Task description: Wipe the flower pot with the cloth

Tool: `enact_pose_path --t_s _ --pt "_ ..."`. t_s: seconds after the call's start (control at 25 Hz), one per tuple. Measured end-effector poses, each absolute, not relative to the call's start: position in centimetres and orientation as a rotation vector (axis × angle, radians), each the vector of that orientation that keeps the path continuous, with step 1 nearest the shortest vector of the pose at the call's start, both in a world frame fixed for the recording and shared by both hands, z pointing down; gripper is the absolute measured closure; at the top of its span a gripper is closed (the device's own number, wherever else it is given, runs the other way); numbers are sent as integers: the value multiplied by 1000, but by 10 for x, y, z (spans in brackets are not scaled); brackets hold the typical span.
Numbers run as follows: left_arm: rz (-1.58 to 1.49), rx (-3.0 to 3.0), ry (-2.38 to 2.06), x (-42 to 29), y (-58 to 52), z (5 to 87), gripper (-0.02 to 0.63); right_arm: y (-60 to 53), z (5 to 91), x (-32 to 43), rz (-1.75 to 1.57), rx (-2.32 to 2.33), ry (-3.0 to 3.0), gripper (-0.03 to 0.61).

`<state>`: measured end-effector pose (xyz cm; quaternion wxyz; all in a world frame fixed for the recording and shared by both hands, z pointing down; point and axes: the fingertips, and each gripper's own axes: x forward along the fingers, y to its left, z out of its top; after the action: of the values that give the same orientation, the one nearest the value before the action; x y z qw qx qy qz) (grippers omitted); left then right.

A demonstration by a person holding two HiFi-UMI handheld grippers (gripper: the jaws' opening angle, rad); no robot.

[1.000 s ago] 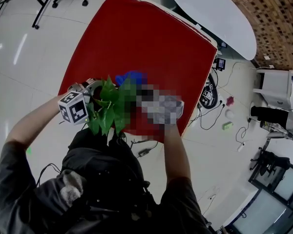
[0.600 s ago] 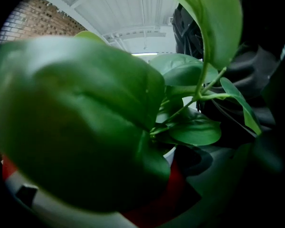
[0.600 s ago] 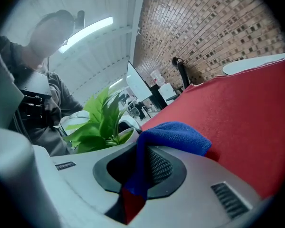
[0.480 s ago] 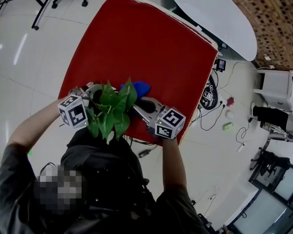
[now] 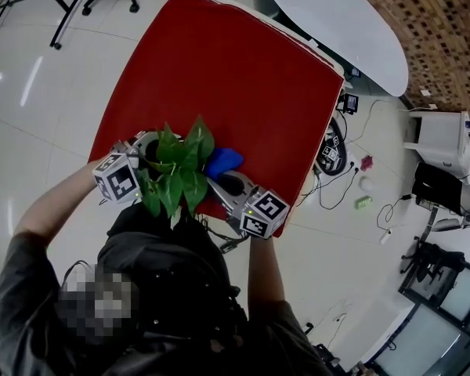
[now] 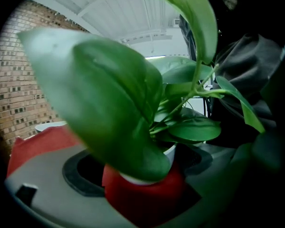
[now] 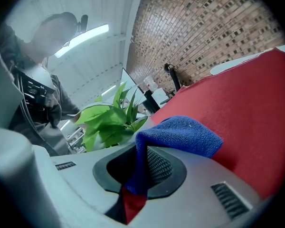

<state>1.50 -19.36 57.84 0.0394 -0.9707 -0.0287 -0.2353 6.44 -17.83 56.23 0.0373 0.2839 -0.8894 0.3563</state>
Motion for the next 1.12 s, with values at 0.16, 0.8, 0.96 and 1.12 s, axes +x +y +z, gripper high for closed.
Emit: enact_pose_path --t_s 0.16,0.8,0.96,1.12 --pt "-710 -2951 -22 13 -185 579 140 -174 560 67 1062 930 -2729 528" --pt "-645 -3125 792 -76 -176 567 137 -151 551 111 997 1237 -2684 528" --pt "-524 -3074 1192 -86 -155 563 137 -140 536 139 1019 1373 -2689 527" --pt "-496 -3007 1381 -65 -127 570 137 -120 530 154 1006 1395 -2697 528"
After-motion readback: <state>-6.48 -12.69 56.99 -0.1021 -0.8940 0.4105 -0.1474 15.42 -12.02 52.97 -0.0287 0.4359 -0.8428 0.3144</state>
